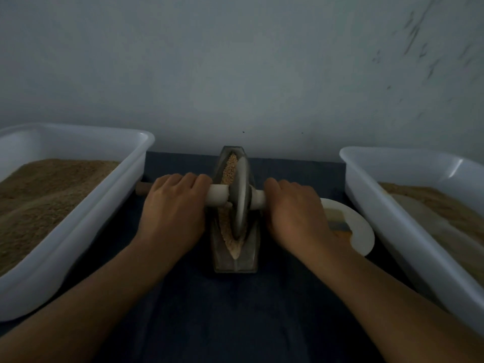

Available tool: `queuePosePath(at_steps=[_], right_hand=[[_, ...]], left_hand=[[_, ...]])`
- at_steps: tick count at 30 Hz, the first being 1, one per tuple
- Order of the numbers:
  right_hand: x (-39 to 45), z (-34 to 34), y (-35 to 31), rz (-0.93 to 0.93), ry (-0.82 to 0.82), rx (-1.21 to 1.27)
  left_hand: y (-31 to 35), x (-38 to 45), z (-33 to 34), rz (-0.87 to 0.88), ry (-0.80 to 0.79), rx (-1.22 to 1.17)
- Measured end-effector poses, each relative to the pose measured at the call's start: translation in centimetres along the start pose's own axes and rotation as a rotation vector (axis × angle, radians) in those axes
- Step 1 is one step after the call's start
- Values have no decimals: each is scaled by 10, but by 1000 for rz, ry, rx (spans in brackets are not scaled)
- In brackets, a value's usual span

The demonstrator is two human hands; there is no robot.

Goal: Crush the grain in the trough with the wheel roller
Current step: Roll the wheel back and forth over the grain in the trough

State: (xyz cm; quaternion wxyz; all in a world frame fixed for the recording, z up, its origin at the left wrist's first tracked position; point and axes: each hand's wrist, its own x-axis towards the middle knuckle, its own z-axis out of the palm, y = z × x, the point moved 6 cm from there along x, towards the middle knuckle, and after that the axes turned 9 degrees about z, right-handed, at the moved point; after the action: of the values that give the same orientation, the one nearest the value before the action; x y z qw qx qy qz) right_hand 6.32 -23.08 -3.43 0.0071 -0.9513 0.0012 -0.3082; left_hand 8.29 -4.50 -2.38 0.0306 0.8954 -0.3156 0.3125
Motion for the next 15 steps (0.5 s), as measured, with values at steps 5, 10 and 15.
queuePosePath(at_steps=[5,10,15], right_hand=[[32,21,2,-7,20,-96],[70,42,9,19,-71,-59],[88,55,17,89,-144,-30]], left_hand=[[-19,15,26,-50,-96,6],[-37,52,48,-121,-222,66],[-44,79,55,-118,-202,173]])
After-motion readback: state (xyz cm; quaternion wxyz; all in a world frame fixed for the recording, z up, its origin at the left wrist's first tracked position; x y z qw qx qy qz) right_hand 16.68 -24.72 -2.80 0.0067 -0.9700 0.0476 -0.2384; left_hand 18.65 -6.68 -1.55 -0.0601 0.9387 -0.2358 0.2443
